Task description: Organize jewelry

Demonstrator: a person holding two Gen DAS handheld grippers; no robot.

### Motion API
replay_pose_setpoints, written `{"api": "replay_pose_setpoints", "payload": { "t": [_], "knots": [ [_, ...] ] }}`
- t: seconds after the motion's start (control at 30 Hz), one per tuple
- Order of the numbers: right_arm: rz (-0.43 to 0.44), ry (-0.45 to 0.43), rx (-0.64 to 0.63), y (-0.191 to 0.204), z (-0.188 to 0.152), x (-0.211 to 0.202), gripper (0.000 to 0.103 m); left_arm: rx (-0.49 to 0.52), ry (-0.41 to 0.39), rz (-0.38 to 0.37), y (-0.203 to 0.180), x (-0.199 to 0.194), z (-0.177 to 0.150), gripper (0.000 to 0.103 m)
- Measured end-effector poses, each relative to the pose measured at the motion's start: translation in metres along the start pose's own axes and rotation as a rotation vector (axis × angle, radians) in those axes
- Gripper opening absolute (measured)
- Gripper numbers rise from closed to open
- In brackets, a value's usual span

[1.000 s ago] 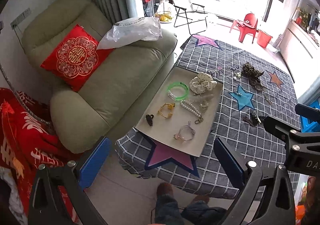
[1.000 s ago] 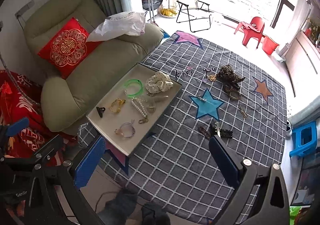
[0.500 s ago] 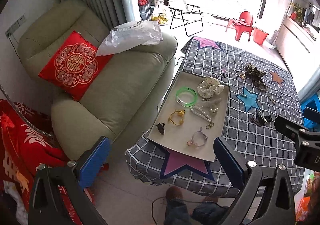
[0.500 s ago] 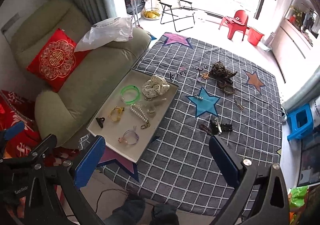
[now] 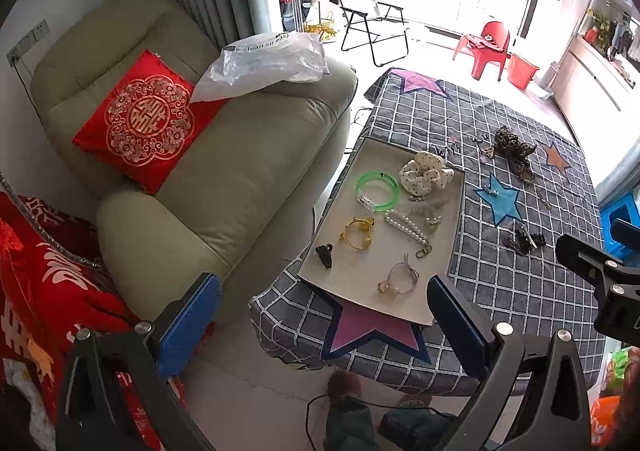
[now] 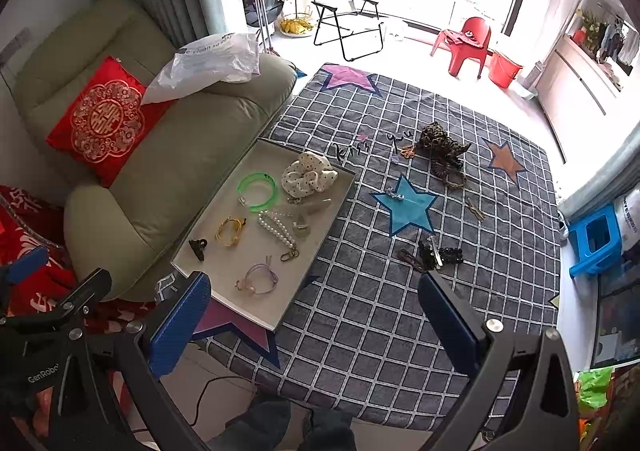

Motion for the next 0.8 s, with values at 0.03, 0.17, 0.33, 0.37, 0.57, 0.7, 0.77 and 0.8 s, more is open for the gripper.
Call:
{"api": "replay_pose_setpoints", "payload": {
  "t": [0.03,0.17,0.33,0.37,0.57,0.7,0.77,0.8],
  "knots": [
    [-0.001,0.001,0.000,0.0006,0.0005,0.0001,0.103,0.001,0.001,0.000,-0.0001,0.0008,0.0004,0.103],
    [-0.002,0.001,-0.002,0.0022,-0.0001,0.0024,0.103,0.003,0.004,0.001,0.0008,0.0029,0.0004,0.103],
    [-0.002,0.006,-0.004,0.0037,-0.0012,0.0043,0.103,0.001,0.010,0.004,0.0026,0.0045,-0.0008,0.103],
    [-0.002,0.007,-0.004,0.0039,-0.0016,0.0048,0.103,0.001,0.011,0.004,0.0029,0.0048,-0.0008,0.103],
    [-0.001,0.010,-0.006,0.0043,-0.0031,0.0062,0.103,0.000,0.013,0.005,0.0038,0.0053,-0.0009,0.103],
    [-0.001,0.011,-0.007,0.0046,-0.0027,0.0062,0.103,0.001,0.013,0.006,0.0037,0.0056,-0.0012,0.103],
    [-0.001,0.010,-0.007,0.0045,-0.0023,0.0062,0.103,0.000,0.013,0.005,0.0036,0.0053,-0.0009,0.103],
    [0.000,0.010,-0.007,0.0042,-0.0035,0.0059,0.103,0.000,0.013,0.006,0.0038,0.0054,-0.0010,0.103]
  ]
}}
Point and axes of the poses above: each gripper's, at about its wrist camera, not at the fingertips, and x roughly the way its jaws point, y to its left, z to its top, the point moved 3 cm from there along x, roughly the way its jaws point, and after that the axes turned 13 degrees about z, right-handed, at the moved point
